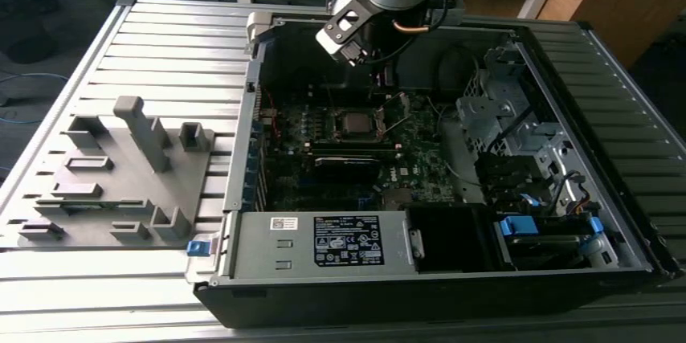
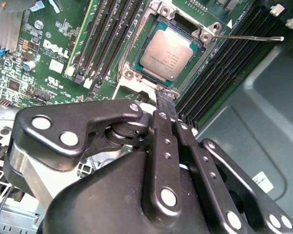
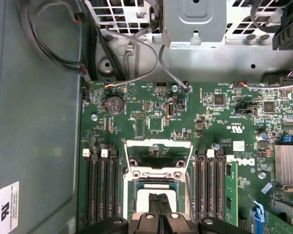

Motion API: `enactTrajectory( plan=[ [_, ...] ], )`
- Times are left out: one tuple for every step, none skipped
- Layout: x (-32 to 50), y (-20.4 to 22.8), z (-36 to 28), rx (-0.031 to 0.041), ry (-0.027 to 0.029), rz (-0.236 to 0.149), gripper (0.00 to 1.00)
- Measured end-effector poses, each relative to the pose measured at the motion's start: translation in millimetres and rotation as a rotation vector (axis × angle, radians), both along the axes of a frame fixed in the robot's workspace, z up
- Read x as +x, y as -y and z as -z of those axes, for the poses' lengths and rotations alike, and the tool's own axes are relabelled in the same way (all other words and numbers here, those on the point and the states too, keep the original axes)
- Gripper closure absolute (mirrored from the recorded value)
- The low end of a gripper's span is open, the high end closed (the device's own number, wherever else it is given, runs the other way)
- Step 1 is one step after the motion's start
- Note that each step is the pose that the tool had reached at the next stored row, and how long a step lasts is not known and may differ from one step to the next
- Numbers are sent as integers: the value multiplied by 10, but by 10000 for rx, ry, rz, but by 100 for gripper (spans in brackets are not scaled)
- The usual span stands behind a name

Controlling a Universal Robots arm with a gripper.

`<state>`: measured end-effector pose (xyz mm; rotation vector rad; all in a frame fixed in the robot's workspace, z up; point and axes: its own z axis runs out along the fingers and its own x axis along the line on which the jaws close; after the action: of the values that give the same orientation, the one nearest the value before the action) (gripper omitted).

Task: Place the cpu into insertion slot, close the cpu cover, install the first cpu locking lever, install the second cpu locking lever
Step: 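Close the cpu cover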

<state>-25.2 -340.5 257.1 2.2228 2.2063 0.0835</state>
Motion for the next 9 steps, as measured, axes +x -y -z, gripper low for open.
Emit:
enactTrajectory(
  plan=[
    [0, 0, 0, 1, 0, -1, 89],
    [1, -1, -2, 0, 0, -1, 89],
    [0, 0, -7, -3, -1, -1, 89],
    [0, 0, -12, -1, 0, -1, 89],
    [0, 0, -20, 0, 0, 0, 89],
    [0, 0, -26, -1, 0, 0, 89],
    [0, 0, -29, 0, 0, -1, 89],
    [0, 0, -29, 2, 1, -1, 89],
    [0, 0, -29, 2, 1, -1, 89]
  ],
)
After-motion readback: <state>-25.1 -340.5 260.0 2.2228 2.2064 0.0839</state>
